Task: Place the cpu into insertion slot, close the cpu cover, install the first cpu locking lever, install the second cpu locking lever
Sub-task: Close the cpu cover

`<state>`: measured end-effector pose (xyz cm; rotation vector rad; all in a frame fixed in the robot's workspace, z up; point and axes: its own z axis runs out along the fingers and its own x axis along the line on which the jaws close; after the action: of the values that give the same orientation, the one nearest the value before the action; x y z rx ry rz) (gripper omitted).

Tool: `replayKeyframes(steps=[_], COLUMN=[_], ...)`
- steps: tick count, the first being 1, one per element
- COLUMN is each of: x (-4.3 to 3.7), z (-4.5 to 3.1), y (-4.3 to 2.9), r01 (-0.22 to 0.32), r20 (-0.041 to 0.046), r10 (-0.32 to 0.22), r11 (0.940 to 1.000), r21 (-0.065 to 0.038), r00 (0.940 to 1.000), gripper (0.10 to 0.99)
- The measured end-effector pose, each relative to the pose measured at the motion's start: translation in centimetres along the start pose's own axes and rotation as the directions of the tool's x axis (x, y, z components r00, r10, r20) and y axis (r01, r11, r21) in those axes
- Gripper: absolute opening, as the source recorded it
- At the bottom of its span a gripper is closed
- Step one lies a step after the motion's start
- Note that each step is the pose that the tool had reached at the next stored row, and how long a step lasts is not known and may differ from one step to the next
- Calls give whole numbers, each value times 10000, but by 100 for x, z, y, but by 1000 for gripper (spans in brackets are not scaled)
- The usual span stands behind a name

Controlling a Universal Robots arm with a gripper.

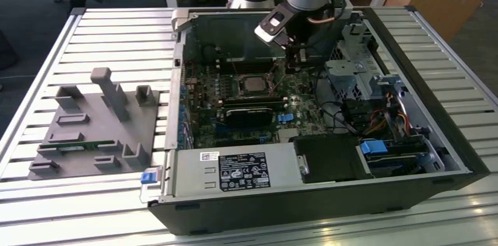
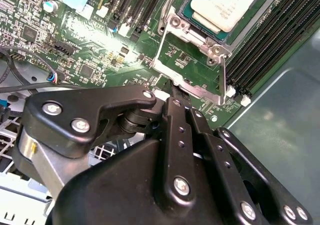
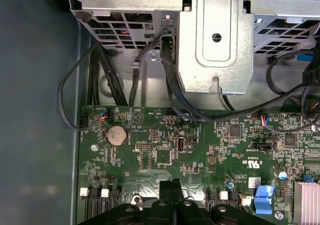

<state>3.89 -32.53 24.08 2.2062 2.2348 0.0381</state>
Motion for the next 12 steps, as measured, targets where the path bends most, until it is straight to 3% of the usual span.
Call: replayKeyframes(steps=[12], x=[0], z=[-1], y=[-37], r01=[0], r20=[0], r10=[0], r11=[10000], r21=[0], r00=[10000], gripper=[106])
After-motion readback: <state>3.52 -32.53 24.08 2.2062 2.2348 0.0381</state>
